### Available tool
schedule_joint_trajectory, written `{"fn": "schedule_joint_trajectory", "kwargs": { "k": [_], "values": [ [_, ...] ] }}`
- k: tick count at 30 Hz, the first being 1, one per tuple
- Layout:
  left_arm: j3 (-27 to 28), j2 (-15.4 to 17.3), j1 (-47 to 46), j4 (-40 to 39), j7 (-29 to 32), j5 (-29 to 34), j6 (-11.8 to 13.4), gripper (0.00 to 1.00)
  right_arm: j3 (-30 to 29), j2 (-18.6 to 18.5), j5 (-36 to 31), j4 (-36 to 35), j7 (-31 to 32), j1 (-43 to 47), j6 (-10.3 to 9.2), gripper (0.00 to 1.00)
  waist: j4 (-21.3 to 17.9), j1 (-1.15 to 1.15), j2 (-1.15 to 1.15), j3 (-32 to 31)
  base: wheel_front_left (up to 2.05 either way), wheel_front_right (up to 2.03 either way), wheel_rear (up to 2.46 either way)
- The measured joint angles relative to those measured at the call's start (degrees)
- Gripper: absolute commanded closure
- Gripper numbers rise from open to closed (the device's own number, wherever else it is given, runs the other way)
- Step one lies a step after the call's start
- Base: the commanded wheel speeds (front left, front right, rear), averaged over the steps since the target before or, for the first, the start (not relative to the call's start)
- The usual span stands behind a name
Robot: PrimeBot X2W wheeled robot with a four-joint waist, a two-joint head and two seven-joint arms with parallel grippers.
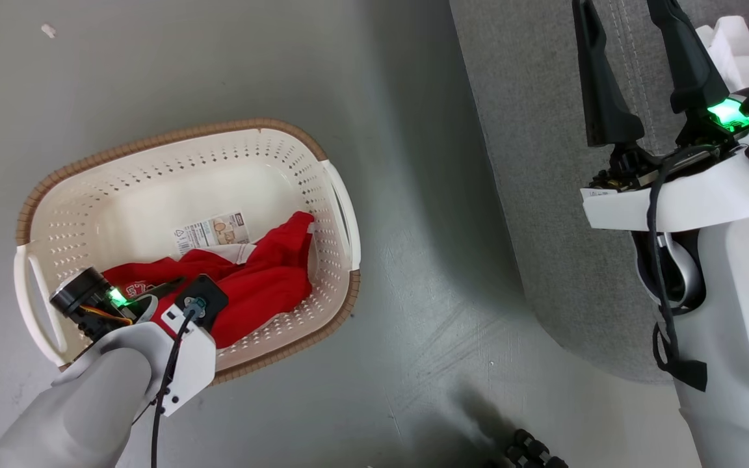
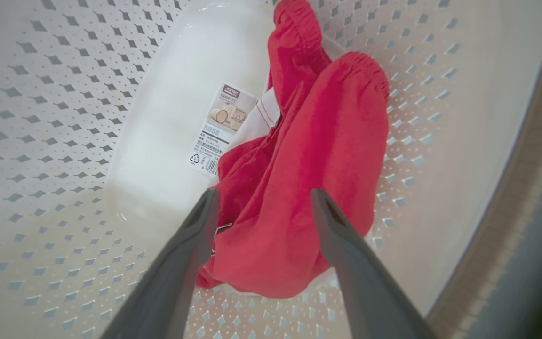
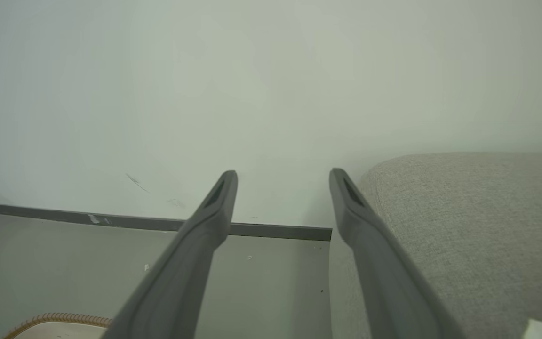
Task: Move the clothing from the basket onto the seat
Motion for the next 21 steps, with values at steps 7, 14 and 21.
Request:
{"fn": "schedule_joint_trajectory", "kwargs": {
  "k": [7,14,21],
  "values": [
    [-1.66,1.18,-1.5,2.3,2.14,1.29,-0.29,0.0,0.69,-0.01,1.11,0.11,-0.01,-1.75,0.0,0.0,-1.23,0.0,0.0,2.18,0.0,0.0,0.0],
    [-2.56,1.35,-3.34,4.13,4.25,1.69,-0.79,0.07,1.34,-0.01,2.3,0.18,-0.16,-3.3,0.0,0.0,-2.38,0.0,0.0,3.97,0.0,0.0,0.0],
    [-2.66,1.51,-4.27,5.63,5.48,1.79,-0.99,1.0,1.8,-0.01,2.97,0.29,-0.16,-4.5,0.0,0.0,-3.33,0.0,0.0,5.18,0.0,0.0,0.0]
  ]
}}
